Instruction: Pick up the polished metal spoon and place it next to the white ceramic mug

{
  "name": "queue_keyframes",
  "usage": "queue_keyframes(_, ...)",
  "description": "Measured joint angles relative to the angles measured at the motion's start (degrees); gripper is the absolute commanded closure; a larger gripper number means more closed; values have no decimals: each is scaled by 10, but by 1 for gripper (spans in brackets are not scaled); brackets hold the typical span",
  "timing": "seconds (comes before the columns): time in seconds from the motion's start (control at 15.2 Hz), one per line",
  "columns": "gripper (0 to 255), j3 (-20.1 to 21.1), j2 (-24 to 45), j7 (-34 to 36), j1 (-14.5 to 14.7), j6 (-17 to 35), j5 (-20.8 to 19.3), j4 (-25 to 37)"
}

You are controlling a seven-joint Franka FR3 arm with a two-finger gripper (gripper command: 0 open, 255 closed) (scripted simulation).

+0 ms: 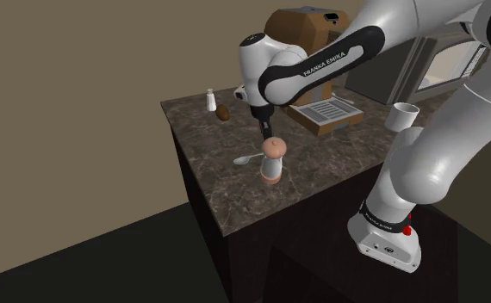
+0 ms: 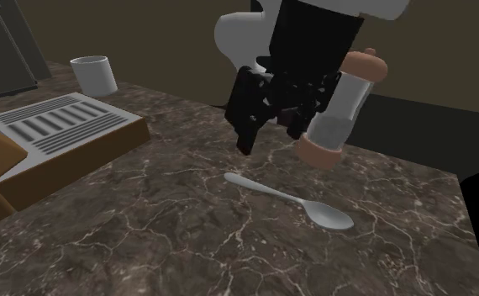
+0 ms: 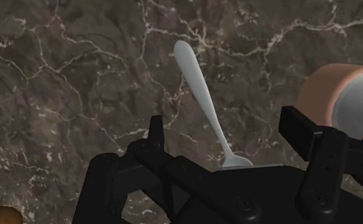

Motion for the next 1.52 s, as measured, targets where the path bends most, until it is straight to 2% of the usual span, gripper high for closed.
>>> queue_keyframes(0.2, 0, 6, 50, -45, 10, 50, -25, 1)
queue_keyframes(0.66, 0, 3, 81, -46, 7, 105, -43, -23)
queue_keyframes(1.12, 0, 2, 85, -45, 6, 113, -45, -26)
queue_keyframes(1.19, 255, 2, 85, -45, 6, 113, -45, -26)
queue_keyframes(1.52, 255, 2, 85, -45, 6, 113, -45, -26)
